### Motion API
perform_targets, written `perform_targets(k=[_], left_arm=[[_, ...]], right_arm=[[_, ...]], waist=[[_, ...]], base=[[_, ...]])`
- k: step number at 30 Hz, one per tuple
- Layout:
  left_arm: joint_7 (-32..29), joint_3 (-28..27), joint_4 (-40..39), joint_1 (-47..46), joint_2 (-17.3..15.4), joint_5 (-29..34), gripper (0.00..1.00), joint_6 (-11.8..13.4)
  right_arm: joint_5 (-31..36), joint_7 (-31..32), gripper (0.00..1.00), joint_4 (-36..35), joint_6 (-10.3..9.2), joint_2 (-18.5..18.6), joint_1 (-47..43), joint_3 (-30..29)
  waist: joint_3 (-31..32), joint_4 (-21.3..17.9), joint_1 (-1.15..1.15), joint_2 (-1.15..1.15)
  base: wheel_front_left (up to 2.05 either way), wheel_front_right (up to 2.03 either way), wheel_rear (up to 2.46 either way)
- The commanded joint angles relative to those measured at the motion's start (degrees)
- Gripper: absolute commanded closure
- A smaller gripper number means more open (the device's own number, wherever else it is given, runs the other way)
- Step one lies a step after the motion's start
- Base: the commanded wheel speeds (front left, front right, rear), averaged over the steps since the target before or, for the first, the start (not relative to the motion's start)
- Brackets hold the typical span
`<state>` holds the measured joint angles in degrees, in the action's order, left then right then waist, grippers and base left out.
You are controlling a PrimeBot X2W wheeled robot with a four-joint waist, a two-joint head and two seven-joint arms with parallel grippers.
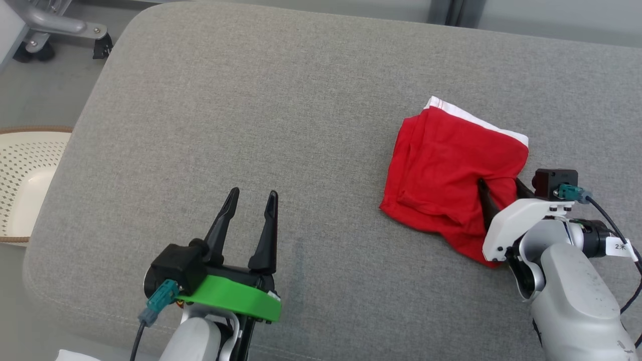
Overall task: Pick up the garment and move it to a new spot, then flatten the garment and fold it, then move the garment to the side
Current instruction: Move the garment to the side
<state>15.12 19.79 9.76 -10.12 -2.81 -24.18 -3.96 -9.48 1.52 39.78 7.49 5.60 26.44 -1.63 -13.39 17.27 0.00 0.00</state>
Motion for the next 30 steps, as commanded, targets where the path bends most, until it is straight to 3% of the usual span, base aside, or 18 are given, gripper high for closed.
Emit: perform_targets(k=[1, 2, 3, 10, 18, 25, 30], left_arm=[[0.00, -0.24, -0.07, -1.16, -0.19, -0.25, 0.00, 0.37], [0.00, -0.34, -0.09, -1.22, -0.19, -0.16, 0.00, 0.34], [0.00, -0.41, -0.12, -1.27, -0.19, -0.05, 0.00, 0.34], [0.00, -0.90, 0.22, -0.51, -0.19, 1.00, 0.00, 0.24], [0.00, -0.53, -0.31, -0.50, -0.19, 1.90, 0.00, -0.41], [0.00, 0.84, -1.41, -2.97, -0.21, 2.39, 0.00, -0.82], [0.00, 1.59, -1.84, -4.82, -0.21, 2.45, 0.00, -1.06]], right_arm=[[0.02, 0.88, 0.33, 1.48, -0.01, -0.13, -0.13, 0.78], [0.00, 0.68, 0.89, 1.88, -0.01, -0.07, 0.07, 1.45], [0.23, 0.32, 1.00, 2.03, -0.01, 0.08, 0.18, 2.21], [6.73, -3.98, 1.00, 2.43, -0.05, 4.17, 1.79, 9.21], [11.09, -4.66, 1.00, 0.28, -0.05, 10.76, 4.86, 19.84], [8.78, -2.14, 1.00, -5.40, -0.05, 22.34, 10.14, 32.94], [4.73, -0.27, 1.00, -9.98, -0.05, 31.42, 14.63, 38.22]], waist=[[0.07, -0.20, 0.00, 0.00], [0.16, -0.42, 0.00, 0.00], [0.24, -0.64, 0.00, 0.00], [2.28, -3.51, 0.00, 0.00], [3.51, -9.68, 0.00, 0.00], [1.12, -15.91, 0.00, 0.00], [-1.76, -19.08, 0.00, 0.00]], base=[[0.00, 0.00, 0.00], [0.00, 0.00, 0.00], [0.00, 0.00, 0.00], [0.00, 0.00, 0.00], [0.00, 0.00, 0.00], [0.00, 0.00, 0.00], [0.00, 0.00, 0.00]])
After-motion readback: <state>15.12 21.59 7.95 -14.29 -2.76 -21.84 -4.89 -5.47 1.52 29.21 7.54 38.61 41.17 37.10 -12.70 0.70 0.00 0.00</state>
